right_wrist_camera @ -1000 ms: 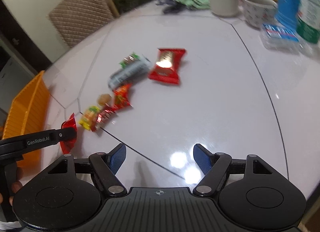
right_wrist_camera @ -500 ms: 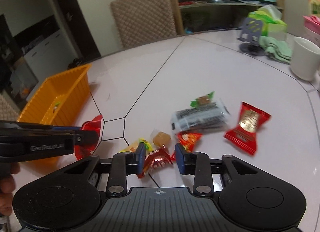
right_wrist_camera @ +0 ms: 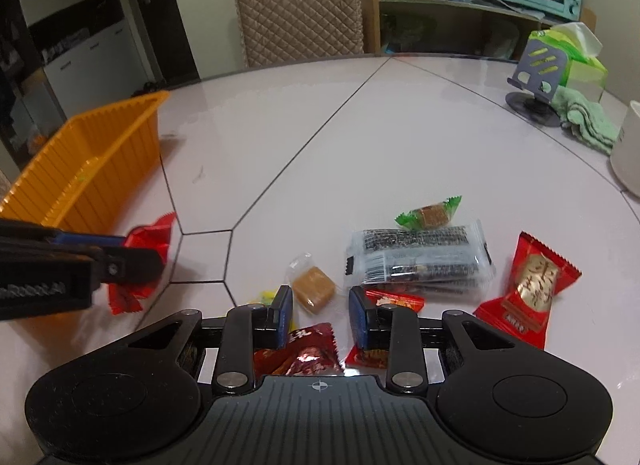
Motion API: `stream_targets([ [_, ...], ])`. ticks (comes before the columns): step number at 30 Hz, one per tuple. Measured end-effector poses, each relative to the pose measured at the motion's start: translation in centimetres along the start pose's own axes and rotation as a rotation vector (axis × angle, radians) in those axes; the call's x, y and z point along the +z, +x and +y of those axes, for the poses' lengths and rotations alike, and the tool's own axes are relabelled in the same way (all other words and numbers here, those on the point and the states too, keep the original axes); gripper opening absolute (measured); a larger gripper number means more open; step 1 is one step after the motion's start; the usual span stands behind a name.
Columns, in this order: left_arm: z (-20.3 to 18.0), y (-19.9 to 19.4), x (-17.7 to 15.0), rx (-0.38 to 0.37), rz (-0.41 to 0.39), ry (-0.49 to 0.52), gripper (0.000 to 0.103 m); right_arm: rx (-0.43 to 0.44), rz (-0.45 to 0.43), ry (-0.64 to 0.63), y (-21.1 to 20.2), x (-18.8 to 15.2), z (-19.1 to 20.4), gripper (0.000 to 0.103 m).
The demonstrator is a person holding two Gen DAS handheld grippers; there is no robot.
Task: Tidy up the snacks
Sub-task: 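Grasp the clear wrapped cube candy with the right tool while the left tool holds the red packet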
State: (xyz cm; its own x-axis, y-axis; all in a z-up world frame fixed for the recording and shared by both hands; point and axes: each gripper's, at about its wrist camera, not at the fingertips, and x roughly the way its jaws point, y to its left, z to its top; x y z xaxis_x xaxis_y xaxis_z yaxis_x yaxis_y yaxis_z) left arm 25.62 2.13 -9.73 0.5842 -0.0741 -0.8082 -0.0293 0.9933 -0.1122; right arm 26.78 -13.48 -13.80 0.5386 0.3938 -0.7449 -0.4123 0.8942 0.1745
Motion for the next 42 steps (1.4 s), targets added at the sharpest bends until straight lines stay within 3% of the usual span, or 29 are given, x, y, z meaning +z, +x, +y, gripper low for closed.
stream_targets([
  [14,1.0,0.5,0.4,0.01,0.001,-0.013,0.023,-0.045,-0.008,-0.121,1.9,1.4,1.5,0.034],
  [25,1.5,0.9,0.7,0.024,0.004,-0.023,0.023,-0.028,-0.005,-0.198,3.0,2.4,1.8,0.041],
  [29,1.6,0.9,0.8,0.027,0.007,-0.024,0.023,0.004,0.001,-0.192,3.1,2.4,1.8,0.024],
  [42,1.3,-0.4,0.8,0.022,-0.016,-0.024,0.023,0.013,-0.011,-0.15,1.0,2.6,2.7,0.021],
])
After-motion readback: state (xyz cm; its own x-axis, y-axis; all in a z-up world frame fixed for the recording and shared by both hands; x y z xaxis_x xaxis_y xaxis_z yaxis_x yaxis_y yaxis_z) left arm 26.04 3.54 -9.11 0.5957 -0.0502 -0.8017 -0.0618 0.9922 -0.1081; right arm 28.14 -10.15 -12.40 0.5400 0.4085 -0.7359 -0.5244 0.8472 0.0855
